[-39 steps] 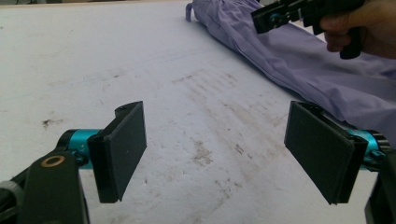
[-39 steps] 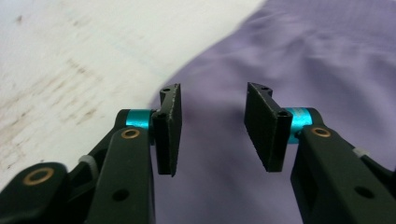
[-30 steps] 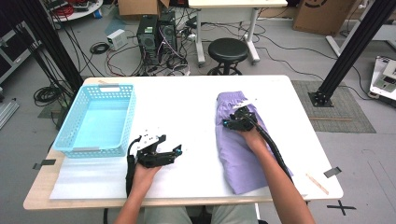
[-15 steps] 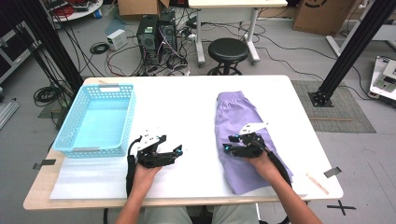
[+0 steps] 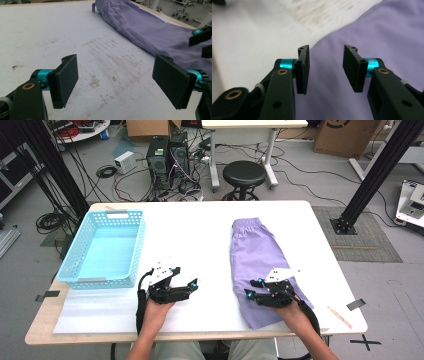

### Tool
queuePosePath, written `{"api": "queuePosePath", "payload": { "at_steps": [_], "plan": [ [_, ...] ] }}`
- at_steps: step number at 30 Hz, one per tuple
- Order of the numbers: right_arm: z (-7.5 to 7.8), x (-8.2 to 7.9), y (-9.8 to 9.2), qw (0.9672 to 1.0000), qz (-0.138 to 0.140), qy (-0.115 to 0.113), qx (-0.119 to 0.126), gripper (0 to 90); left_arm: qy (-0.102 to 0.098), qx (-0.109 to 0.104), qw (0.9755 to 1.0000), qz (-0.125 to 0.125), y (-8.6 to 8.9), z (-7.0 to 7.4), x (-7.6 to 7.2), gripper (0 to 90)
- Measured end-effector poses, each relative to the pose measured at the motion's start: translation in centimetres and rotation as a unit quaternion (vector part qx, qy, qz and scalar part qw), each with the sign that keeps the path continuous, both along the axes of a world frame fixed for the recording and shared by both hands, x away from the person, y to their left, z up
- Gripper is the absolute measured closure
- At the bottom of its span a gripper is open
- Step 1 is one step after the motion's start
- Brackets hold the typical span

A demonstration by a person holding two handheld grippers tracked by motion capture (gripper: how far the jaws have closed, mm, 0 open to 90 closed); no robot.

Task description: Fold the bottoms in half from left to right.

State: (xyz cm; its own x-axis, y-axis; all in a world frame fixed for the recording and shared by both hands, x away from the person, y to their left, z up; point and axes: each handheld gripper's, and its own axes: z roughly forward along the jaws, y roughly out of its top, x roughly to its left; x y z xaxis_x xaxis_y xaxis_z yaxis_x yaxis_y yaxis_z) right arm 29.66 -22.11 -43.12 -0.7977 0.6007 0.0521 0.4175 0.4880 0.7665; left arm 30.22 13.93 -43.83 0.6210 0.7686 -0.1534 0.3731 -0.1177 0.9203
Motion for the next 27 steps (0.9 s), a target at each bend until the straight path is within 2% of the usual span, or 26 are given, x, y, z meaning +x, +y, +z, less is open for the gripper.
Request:
{"api": "queuePosePath", "payload": {
  "at_steps": [4,9,12,16,18,21,24,26,27],
  "plan": [
    [-1.3,-0.9,1.0,0.9989,0.012,0.013,-0.044,60.4,-0.001,0.001,1.0000,-0.002,-0.3,0.1,-0.3,20.9],
    [-1.6,-1.3,3.0,0.9983,0.021,0.001,-0.054,58.6,0.000,-0.001,1.0000,-0.004,-0.7,0.2,-0.5,20.9],
    [-1.5,-1.6,3.6,0.9984,0.034,0.004,-0.045,55.5,-0.001,-0.003,1.0000,-0.004,-0.9,0.2,-0.5,20.9],
    [-0.4,-1.8,1.9,0.9996,0.020,-0.016,-0.006,55.9,0.000,-0.004,1.0000,-0.004,-0.9,0.2,-0.4,20.9],
    [0.0,-1.8,0.6,0.9997,0.000,-0.023,-0.001,56.0,0.000,-0.002,1.0000,-0.004,-0.8,0.2,-0.4,20.9],
    [0.3,-1.5,-1.9,0.9980,-0.048,-0.037,-0.016,56.8,0.000,-0.005,1.0000,-0.002,-0.7,0.3,-0.5,20.9],
    [0.7,-1.2,-5.2,0.9923,-0.110,-0.053,-0.025,66.3,0.000,-0.004,1.0000,0.000,-0.6,0.3,-0.5,20.9],
    [0.8,-0.9,-7.5,0.9875,-0.147,-0.050,-0.027,73.7,0.000,-0.002,1.0000,-0.001,-0.5,0.3,-0.4,20.9],
    [0.7,-0.8,-8.5,0.9866,-0.156,-0.041,-0.027,75.8,0.000,-0.003,1.0000,-0.001,-0.6,0.3,-0.4,20.9]
  ]
}}
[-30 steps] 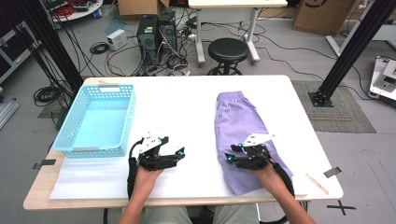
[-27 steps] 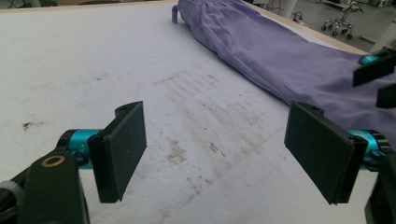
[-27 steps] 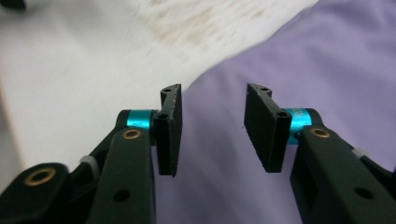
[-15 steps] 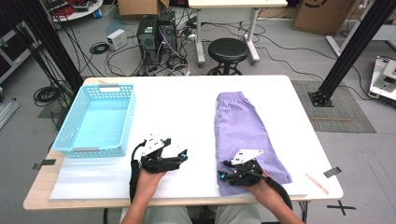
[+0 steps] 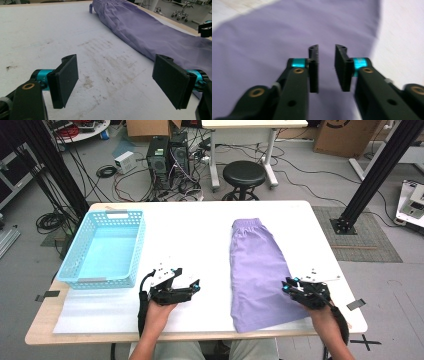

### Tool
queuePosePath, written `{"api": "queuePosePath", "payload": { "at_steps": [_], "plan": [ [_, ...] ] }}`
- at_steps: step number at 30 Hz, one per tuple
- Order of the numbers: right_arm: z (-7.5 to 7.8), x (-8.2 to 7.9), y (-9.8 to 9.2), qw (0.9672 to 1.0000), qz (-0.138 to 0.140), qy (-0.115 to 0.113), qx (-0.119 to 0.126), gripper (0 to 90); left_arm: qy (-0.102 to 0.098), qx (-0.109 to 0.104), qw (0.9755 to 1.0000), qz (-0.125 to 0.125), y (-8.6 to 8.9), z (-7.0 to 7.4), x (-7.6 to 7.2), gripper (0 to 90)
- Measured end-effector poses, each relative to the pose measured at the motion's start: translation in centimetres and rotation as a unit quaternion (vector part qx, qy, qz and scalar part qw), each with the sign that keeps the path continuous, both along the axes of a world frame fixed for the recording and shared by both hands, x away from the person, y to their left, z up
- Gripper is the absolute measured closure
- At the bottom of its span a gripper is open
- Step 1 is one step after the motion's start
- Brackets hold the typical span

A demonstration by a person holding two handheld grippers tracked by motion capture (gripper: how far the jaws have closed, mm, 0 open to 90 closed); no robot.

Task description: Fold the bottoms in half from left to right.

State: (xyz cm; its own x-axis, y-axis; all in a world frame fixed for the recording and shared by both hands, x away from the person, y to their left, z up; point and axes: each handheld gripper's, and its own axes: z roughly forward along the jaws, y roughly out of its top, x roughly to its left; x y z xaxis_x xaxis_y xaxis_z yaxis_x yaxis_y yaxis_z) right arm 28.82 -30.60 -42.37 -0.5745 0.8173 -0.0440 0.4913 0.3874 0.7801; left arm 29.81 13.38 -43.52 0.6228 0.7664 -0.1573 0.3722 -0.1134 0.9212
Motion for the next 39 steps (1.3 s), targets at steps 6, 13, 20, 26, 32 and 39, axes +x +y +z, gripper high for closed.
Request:
{"api": "queuePosePath", "payload": {
  "at_steps": [6,13,20,26,32,39],
  "plan": [
    [-0.4,-0.4,-2.8,0.9992,-0.039,0.011,-0.001,72.8,0.001,-0.001,1.0000,-0.001,-0.2,-0.1,0.2,20.9],
    [-1.4,-0.6,-2.9,0.9985,-0.035,0.039,-0.013,81.0,0.003,0.003,1.0000,-0.005,0.0,-0.3,0.2,20.9],
    [-1.1,-0.7,-3.3,0.9985,-0.040,0.027,-0.026,90.0,0.003,-0.001,1.0000,0.000,0.5,-0.2,0.2,20.9],
    [-1.4,-0.2,-3.9,0.9968,-0.059,0.040,-0.037,87.2,0.003,-0.001,1.0000,-0.001,0.4,-0.2,0.2,20.9],
    [-1.3,-0.5,-3.8,0.9980,-0.052,0.033,-0.016,69.7,0.004,0.000,1.0000,0.000,0.4,-0.3,0.3,20.9],
    [-2.0,-0.6,-3.7,0.9957,-0.055,0.040,-0.063,86.1,0.004,0.000,1.0000,0.001,0.3,-0.2,0.3,20.9]
  ]
}}
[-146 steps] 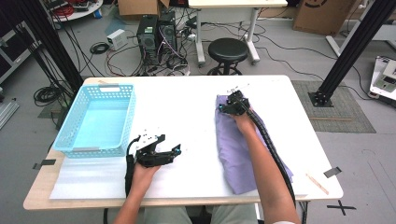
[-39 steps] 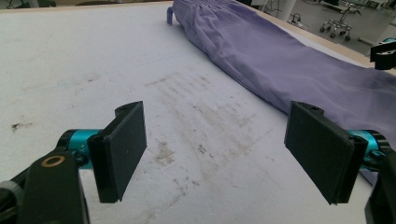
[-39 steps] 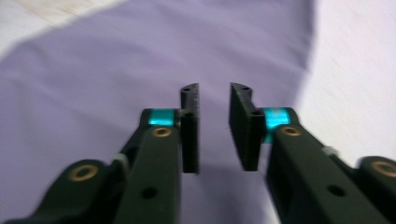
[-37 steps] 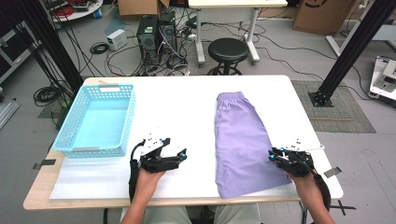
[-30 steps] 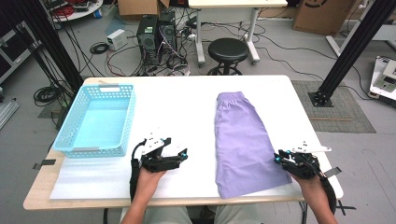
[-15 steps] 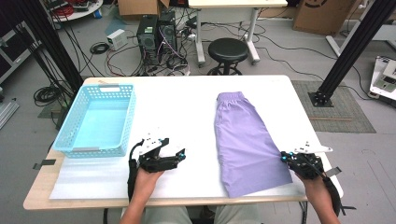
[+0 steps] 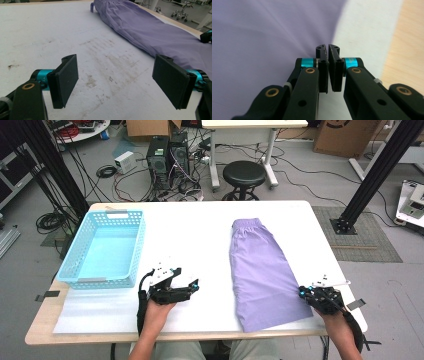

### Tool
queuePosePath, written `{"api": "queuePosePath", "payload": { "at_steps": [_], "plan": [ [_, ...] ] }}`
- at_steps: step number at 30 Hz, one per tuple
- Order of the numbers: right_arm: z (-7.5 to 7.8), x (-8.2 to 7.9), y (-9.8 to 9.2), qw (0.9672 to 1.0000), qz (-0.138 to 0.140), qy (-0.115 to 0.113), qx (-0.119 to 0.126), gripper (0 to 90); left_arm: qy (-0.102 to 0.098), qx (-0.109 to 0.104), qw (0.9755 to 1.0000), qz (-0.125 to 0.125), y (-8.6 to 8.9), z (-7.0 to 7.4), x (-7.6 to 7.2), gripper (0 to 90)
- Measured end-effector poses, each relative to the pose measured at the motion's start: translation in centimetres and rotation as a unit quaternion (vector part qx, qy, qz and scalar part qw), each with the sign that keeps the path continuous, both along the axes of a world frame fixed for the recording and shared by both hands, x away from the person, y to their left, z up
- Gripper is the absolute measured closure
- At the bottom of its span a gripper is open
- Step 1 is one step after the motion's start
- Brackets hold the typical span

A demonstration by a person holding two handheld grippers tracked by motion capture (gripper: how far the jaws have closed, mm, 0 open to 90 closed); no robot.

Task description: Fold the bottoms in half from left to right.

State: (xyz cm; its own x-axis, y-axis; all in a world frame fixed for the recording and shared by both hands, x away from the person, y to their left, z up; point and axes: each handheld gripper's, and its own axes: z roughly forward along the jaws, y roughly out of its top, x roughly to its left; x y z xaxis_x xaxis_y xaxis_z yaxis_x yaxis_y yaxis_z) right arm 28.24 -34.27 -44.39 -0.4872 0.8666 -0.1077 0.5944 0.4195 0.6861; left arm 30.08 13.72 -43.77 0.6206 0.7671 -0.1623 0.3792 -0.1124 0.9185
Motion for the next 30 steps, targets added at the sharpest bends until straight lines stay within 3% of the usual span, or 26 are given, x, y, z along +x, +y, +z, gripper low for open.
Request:
{"api": "queuePosePath", "payload": {
  "at_steps": [1,3,5,8,12,13,19,22,24,30],
  "plan": [
    [0.2,-0.1,-0.2,1.0000,-0.008,-0.004,-0.004,77.6,0.000,0.001,1.0000,-0.001,0.0,0.0,0.0,20.9],
    [0.6,-0.3,-0.5,0.9993,-0.007,-0.014,0.033,72.1,0.000,0.001,1.0000,-0.001,0.0,0.0,0.0,20.9],
    [1.0,-0.5,-0.1,0.9976,0.017,-0.025,0.062,71.9,-0.002,0.000,1.0000,-0.001,-0.1,0.0,0.0,20.9],
    [0.6,-0.6,1.2,0.9939,0.059,-0.015,0.092,71.7,-0.001,0.000,1.0000,-0.002,-0.2,0.0,0.1,20.9],
    [-0.7,-0.4,2.8,0.9941,0.077,0.011,0.076,71.5,-0.002,-0.002,1.0000,-0.004,-0.4,0.1,0.1,20.9],
    [-0.8,-0.5,2.9,0.9945,0.078,0.004,0.070,71.4,-0.002,-0.002,1.0000,-0.004,-0.4,0.1,0.1,20.9],
    [-0.3,-1.2,2.6,0.9921,0.096,0.026,0.076,66.5,0.000,-0.003,1.0000,-0.005,-0.8,0.0,0.3,20.9],
    [0.5,-1.3,2.1,0.9910,0.085,0.000,0.104,60.8,0.000,-0.008,1.0000,-0.002,-0.8,0.0,0.4,20.9],
    [0.8,-0.9,1.8,0.9917,0.074,-0.020,0.103,52.8,-0.003,-0.013,0.9999,0.001,-0.9,0.1,0.5,20.9],
    [0.9,0.9,1.3,0.9928,0.034,-0.039,0.108,46.3,-0.010,-0.021,0.9997,-0.002,-1.3,0.2,0.9,20.9]
  ]
}}
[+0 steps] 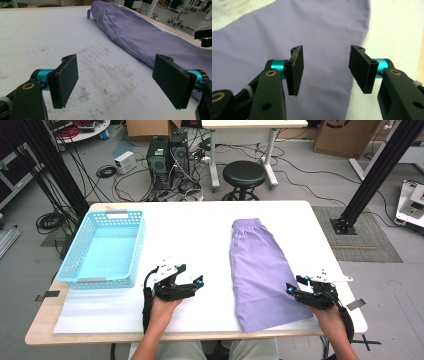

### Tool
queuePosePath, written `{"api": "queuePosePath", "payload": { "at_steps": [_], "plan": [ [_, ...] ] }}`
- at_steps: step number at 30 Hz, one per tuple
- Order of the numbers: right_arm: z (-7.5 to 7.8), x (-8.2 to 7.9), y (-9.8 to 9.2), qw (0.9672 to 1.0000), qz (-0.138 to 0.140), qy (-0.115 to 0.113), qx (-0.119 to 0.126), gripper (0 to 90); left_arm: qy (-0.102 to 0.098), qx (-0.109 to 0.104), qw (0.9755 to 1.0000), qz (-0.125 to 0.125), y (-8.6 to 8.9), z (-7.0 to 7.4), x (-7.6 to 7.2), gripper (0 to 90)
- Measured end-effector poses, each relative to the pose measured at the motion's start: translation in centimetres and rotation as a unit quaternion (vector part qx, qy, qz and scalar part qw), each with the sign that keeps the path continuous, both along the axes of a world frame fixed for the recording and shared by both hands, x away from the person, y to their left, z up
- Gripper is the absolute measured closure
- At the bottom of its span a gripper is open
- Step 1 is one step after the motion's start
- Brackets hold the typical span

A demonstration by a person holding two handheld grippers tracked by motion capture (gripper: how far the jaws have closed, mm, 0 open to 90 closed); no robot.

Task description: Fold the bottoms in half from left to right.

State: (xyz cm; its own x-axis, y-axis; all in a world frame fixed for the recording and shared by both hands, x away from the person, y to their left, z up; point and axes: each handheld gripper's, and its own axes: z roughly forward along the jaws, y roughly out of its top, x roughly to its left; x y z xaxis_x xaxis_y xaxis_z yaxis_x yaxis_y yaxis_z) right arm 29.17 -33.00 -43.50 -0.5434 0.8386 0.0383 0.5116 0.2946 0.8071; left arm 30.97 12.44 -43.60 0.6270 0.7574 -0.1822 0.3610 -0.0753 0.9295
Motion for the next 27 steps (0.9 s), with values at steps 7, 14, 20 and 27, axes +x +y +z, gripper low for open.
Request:
{"api": "queuePosePath", "payload": {
  "at_steps": [7,14,20,27],
  "plan": [
    [0.9,1.9,0.4,0.9994,-0.006,-0.035,-0.002,35.2,-0.002,0.010,0.9998,0.014,0.0,0.0,0.2,20.9],
    [1.3,3.2,1.1,0.9974,-0.008,-0.065,0.030,21.1,-0.003,0.004,0.9998,0.019,0.4,0.3,0.5,20.9],
    [1.1,3.1,1.3,0.9973,-0.004,-0.070,0.023,21.1,0.009,0.007,0.9999,0.008,0.2,0.1,0.5,24.3],
    [1.3,2.8,0.8,0.9974,-0.010,-0.066,0.026,21.1,0.018,0.005,0.9998,-0.004,-0.6,-0.2,0.2,25.9]
  ]
}}
